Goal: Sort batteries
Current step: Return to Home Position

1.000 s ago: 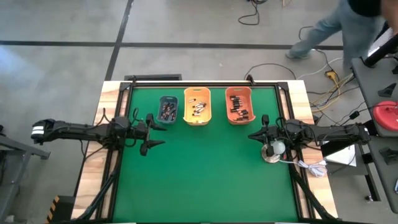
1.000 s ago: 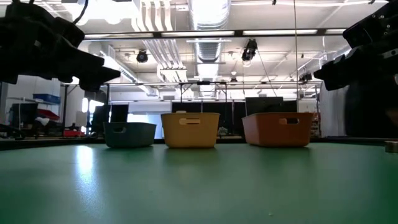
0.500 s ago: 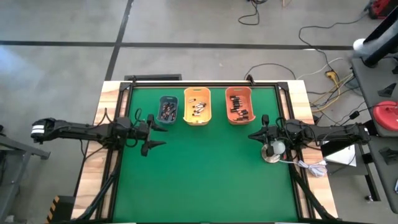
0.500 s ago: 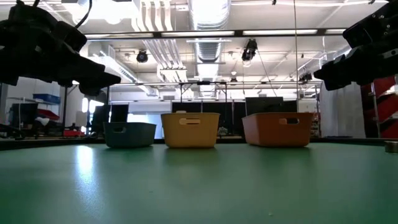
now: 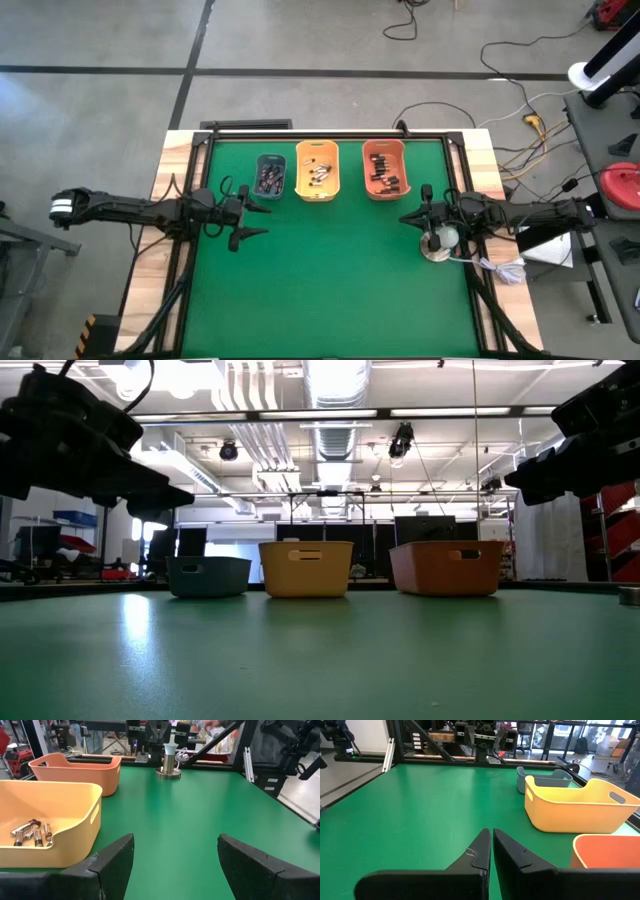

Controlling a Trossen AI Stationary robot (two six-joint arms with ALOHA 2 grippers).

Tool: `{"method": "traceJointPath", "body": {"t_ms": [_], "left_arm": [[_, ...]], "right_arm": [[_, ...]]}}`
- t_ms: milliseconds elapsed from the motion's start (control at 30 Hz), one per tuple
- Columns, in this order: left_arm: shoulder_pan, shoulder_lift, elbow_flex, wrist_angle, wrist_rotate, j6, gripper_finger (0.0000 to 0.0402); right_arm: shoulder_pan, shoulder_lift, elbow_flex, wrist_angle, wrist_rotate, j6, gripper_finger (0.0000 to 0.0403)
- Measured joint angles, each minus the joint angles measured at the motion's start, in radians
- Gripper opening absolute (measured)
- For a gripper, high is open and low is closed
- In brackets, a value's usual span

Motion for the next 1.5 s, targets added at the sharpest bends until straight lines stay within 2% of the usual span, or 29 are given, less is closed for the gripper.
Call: {"method": "traceJointPath", "body": {"t_ms": [1500], "left_arm": [[0.001,0.146,0.0,0.0,0.0,0.0,0.0262]], "right_arm": [[0.0,0.0,0.0,0.0,0.0,0.0,0.0013]]}}
